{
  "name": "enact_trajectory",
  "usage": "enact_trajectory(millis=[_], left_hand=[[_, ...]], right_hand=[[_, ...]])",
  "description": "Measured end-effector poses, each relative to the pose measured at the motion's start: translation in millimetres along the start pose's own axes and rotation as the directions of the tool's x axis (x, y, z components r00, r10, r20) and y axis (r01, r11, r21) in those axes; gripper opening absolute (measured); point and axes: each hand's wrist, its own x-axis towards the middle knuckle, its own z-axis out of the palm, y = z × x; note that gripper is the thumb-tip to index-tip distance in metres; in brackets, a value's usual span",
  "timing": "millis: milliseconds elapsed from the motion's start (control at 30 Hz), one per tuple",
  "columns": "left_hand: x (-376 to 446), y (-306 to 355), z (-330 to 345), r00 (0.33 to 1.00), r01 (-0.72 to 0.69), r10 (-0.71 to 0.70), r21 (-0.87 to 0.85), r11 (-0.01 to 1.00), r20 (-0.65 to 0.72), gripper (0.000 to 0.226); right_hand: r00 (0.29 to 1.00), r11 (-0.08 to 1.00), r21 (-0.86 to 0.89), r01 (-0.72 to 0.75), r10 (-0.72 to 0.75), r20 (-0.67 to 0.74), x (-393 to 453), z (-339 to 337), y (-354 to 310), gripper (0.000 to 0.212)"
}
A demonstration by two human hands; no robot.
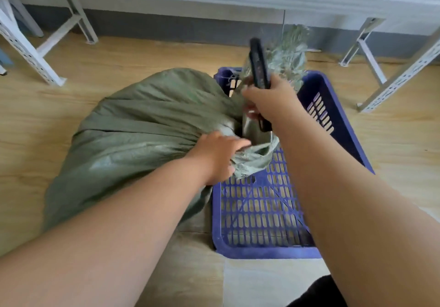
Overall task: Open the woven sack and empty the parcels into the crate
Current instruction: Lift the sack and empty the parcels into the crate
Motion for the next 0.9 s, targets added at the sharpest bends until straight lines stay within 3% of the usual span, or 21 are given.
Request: enact_trajectory(millis=[67,167,233,267,300,367,433,533,633,800,900], left_hand=[[-5,-1,-1,0.971,0.072,-0.071,-0.004,0.997,-0.229,0.080],[-18,0,2,0.870,0.214,-0.159,0.066,0.975,-0.466,0.088],[-29,4,9,0.819,0.207,-0.116,0.100,0.973,-0.563,0.075],[-34,5,12,0.802,0.183,-0.074,0.126,0.975,-0.593,0.063],[-38,5,15,0.803,0.164,-0.047,0.145,0.976,-0.594,0.053],[-43,4,20,0.834,0.192,-0.083,0.146,0.971,-0.546,0.046],[-42,-3,24,0.830,0.269,-0.161,0.130,0.954,-0.535,0.053],[-36,-9,19,0.825,0.303,-0.197,0.120,0.945,-0.529,0.058],[-31,-10,11,0.850,0.295,-0.206,0.114,0.949,-0.485,0.048],[-46,-9,-6,0.887,0.272,-0.262,-0.027,0.962,-0.381,0.037],[-58,-5,-14,0.976,0.151,-0.151,-0.011,0.988,-0.158,0.039]], right_hand=[[0.996,0.946,-0.322,0.027,0.000,0.084,5,-1,14,0.041],[0.972,0.825,-0.561,-0.060,0.176,0.156,15,-6,42,0.055],[0.930,0.679,-0.723,-0.123,0.334,0.156,16,-8,61,0.052],[0.939,0.652,-0.747,-0.127,0.321,0.121,18,-9,66,0.049],[0.967,0.672,-0.730,-0.119,0.246,0.068,21,-8,66,0.046],[0.999,0.819,-0.574,-0.027,0.049,0.023,29,-7,56,0.042],[0.987,0.937,-0.349,0.030,0.026,0.157,33,0,38,0.043],[0.934,0.881,-0.467,0.073,0.104,0.343,25,14,36,0.046],[0.913,0.859,-0.501,0.108,0.114,0.391,20,26,54,0.045],[0.982,0.874,-0.475,0.098,-0.006,0.191,38,24,48,0.039],[0.983,0.868,-0.471,0.160,-0.183,-0.004,60,15,12,0.043]])
